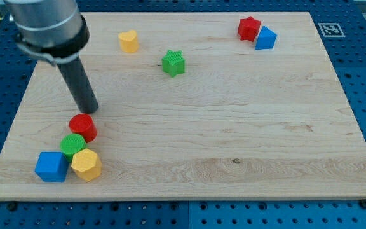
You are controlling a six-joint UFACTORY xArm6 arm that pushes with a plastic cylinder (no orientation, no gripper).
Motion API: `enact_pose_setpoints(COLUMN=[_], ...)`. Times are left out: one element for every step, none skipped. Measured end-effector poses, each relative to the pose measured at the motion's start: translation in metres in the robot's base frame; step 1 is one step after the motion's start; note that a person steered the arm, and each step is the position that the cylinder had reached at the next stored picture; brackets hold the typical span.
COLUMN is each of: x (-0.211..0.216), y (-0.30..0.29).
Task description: Slide the yellow heart into the group of blocks
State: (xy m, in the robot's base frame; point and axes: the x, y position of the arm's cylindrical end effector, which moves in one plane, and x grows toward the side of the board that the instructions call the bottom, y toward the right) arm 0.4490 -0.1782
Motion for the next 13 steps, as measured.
enact_pose_setpoints(x=[-0.072,-0.145,-0.175,-0.179,-0.177,-0.164,-0.158,-0.142,-0.142,-0.141,-0.132,-0.117,-0.093], y=[-0.011,-0.011,0.001,0.061,0.099,0.099,0.09,0.087,0.068,0.056,0.054,0.046,0.04])
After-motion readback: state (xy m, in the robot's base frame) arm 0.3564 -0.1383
